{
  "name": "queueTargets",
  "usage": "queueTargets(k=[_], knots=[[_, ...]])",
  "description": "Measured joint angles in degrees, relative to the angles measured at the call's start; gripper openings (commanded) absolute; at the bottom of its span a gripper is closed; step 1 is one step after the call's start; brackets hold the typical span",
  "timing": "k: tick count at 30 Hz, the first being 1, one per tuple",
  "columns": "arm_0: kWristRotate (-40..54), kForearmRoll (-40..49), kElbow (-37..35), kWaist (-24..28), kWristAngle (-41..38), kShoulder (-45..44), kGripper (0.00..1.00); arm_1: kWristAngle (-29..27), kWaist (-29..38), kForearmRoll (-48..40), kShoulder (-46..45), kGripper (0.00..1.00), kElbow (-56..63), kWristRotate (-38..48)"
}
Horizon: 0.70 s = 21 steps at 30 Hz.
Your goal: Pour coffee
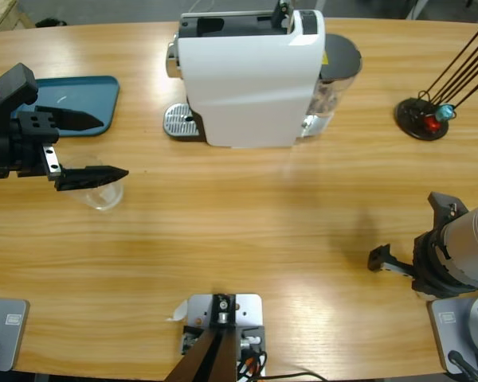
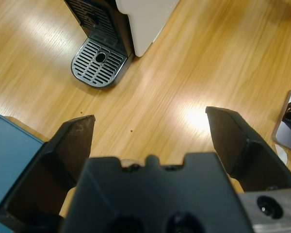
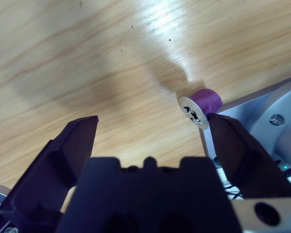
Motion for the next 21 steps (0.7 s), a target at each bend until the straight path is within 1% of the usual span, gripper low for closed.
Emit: queueTargets(k=[6, 15, 18, 21], knots=[[0.00, -0.04, -0.08, 0.01, 0.00, 0.00, 1.000, 0.61, -0.01, -1.41, -0.64, 1.000, 0.61, 1.36], [0.00, -0.05, -0.08, 0.03, 0.00, 0.01, 1.000, 1.19, -0.03, -10.44, -8.57, 1.000, 2.81, 2.24], [0.00, -0.05, -0.08, 0.08, 0.00, 0.01, 1.000, -0.13, -0.04, -7.66, -9.60, 1.000, 2.67, 1.18], [0.00, -0.05, -0.08, 0.12, 0.00, 0.01, 1.000, -0.65, 0.20, -4.76, -9.76, 1.000, 2.55, -2.67]])
